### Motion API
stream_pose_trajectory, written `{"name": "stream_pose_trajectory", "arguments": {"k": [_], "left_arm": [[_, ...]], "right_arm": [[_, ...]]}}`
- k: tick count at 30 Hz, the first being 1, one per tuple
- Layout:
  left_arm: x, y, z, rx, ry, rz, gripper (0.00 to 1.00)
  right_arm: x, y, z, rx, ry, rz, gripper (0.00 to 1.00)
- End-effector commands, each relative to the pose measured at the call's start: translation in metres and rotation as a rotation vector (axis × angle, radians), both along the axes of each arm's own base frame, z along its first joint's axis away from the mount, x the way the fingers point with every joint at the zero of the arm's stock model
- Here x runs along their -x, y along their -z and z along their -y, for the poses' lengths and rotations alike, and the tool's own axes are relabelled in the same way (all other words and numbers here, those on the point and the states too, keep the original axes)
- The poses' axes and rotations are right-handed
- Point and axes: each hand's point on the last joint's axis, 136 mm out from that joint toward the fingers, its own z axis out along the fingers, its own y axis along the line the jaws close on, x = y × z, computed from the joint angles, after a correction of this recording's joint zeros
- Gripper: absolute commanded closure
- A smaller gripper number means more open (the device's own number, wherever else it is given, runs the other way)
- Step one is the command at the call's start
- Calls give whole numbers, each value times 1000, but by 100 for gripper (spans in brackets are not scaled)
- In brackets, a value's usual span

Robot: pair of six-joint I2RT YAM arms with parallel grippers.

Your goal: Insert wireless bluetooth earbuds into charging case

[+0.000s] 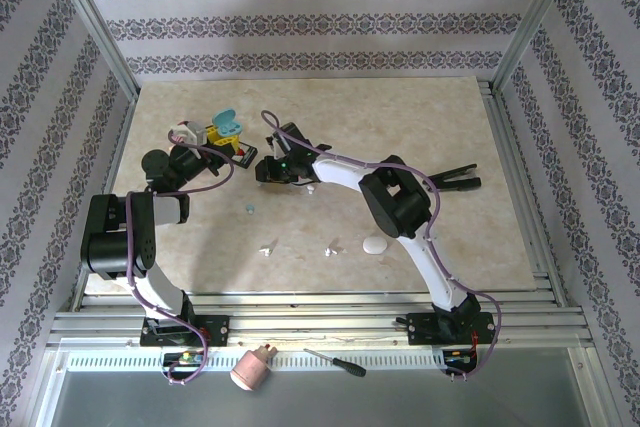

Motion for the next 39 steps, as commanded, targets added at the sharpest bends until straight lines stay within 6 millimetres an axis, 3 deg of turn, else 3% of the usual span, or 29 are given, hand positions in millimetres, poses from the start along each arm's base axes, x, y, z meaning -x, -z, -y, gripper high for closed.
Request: {"name": "stream_pose_trajectory", "arguments": {"k": [1,12,16,19,24,28,35,39], "left_arm": [[8,-17,-4,-3,2,68,75],[10,-18,-3,-12,2,78,74],[12,-19,-3,-12,7,78,74],[13,-23,-2,-9,8,85,74],[18,-26,4,-12,34,91,74],[22,-27,20,-28,77,111,74],[25,-32,63,-26,188,129,74],[29,-31,85,-22,248,128,74]], "right_arm": [[20,32,3,129,-56,-18,71],[25,30,-2,224,-98,19,82],[22,8,0,201,-88,63,82],[19,-13,12,182,-60,103,82],[25,-35,53,124,28,97,82],[42,-39,104,127,111,76,82],[67,-14,210,281,245,20,82],[81,-1,246,373,258,-5,82]]}}
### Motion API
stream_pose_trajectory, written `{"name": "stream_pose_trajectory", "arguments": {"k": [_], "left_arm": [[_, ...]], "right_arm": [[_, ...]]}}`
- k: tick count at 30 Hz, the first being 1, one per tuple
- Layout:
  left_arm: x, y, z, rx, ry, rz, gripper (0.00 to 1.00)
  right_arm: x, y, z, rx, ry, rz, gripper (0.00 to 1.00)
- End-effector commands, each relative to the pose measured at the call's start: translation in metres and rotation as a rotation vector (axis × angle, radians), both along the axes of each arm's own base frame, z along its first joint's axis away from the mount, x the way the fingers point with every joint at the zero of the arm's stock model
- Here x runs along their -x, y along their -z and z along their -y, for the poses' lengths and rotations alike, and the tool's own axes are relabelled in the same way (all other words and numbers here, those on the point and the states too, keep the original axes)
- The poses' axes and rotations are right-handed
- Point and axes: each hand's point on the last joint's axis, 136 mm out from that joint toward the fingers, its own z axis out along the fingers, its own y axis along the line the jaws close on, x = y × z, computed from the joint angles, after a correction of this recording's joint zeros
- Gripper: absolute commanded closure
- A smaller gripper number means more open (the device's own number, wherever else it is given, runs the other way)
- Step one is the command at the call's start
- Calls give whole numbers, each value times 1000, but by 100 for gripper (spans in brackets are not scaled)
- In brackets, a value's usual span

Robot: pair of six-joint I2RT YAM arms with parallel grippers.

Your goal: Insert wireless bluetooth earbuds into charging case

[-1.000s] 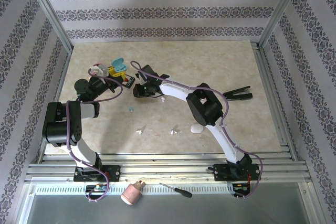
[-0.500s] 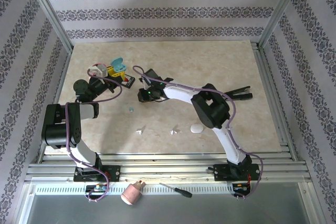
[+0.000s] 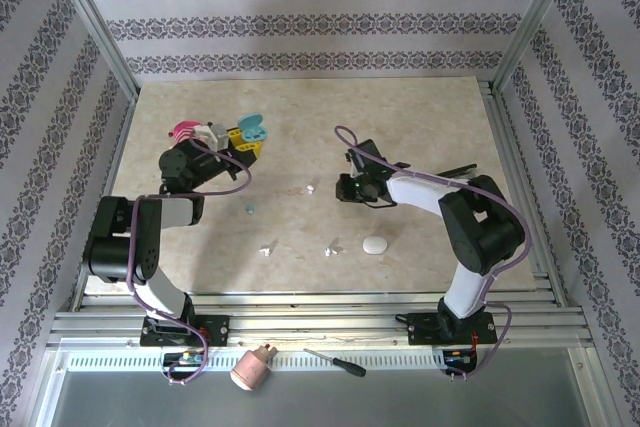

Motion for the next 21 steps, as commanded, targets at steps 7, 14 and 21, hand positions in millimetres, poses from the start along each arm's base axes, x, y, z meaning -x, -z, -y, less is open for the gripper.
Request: {"name": "stream_pose_trajectory", "arguments": {"k": [7,14,21], "left_arm": [[16,-3,30,-11,93,43,74],[12,6,30,-27,90,20,74],[12,7,31,-26,94,18,74]], "right_arm": [[19,15,27,108,-17,-44,79],[18,12,11,-6,-6,-65,69],[16,10,4,-95,16,-75,68]]}}
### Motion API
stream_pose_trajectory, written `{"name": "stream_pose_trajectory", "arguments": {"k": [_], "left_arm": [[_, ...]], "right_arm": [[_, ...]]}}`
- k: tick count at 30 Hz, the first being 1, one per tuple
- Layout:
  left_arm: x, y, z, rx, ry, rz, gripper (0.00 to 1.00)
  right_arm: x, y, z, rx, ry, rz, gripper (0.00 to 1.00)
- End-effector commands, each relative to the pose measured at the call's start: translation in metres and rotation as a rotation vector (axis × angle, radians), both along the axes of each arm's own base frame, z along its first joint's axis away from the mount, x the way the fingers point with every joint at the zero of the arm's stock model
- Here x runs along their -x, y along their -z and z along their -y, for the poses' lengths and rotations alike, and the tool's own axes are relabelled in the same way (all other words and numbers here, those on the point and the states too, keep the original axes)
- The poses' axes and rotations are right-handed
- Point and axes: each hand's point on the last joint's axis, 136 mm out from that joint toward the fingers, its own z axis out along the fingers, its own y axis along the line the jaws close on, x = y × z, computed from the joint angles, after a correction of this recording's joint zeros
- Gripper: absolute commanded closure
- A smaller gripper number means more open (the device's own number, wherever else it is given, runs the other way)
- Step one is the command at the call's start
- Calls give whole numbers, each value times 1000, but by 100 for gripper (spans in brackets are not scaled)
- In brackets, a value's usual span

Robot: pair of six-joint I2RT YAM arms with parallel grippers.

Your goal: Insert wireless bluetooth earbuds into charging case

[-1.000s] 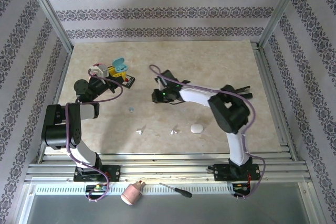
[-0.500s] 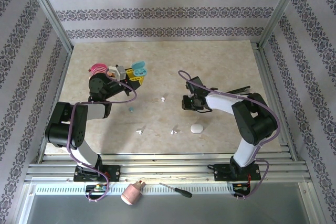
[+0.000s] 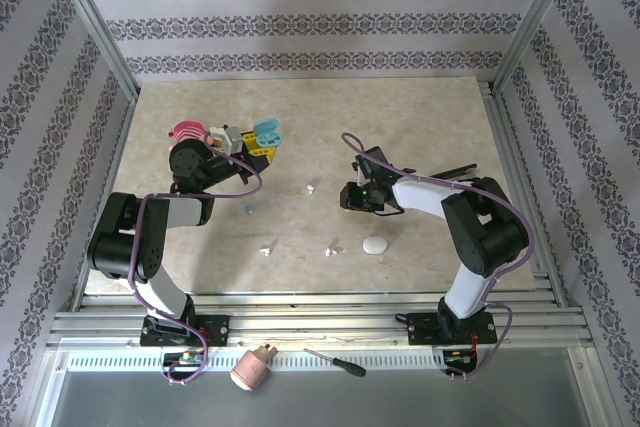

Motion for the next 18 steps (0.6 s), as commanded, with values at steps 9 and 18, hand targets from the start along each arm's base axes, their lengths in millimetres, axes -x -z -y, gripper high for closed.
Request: {"name": "stream_pose_trajectory", "arguments": {"k": [9,18], "left_arm": [[4,1,5,-17,28,30,74],[3,2,5,-17,28,29,74]], "right_arm": [[-1,1,-3,-89,39,-24,73],[-1,5,-5,-110,41,-39,75]]}}
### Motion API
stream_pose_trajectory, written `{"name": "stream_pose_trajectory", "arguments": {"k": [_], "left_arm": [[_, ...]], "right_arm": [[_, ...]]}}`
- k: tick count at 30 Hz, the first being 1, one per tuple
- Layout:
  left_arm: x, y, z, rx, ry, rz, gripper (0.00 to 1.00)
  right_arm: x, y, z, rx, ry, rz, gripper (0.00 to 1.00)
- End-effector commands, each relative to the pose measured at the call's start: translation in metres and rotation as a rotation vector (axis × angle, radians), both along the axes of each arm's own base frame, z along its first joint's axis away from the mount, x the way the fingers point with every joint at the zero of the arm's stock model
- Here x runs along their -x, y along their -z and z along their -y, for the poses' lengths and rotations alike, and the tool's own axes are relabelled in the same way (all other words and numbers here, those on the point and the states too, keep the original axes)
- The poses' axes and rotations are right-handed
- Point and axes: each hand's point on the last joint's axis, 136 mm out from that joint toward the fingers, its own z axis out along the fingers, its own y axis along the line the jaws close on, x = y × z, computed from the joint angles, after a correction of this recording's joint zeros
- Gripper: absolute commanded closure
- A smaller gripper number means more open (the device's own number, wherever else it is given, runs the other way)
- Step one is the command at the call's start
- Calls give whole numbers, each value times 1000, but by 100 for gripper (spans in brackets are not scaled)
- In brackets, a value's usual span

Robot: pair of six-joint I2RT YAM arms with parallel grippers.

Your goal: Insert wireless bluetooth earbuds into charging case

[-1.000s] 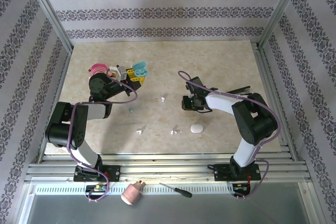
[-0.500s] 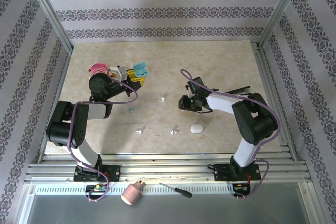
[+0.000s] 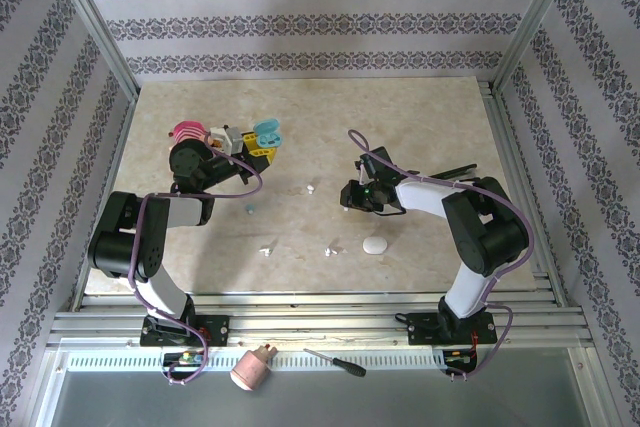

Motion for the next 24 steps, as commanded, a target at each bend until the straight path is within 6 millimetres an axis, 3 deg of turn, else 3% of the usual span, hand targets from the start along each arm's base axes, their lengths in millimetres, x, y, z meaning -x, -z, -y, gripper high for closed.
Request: {"name": "stream_pose_trajectory", "arguments": {"k": [1,17,24], "left_arm": [[5,-1,5,-15,30,33,74],[3,0,5,-15,31,32,74],[2,1,4,-17,25,29,75]], "right_arm": [[1,7,1,-15,11,-23,76],[2,14,1,-9,4,-41,78],[-1,-1,10,58,26,14,80]]}}
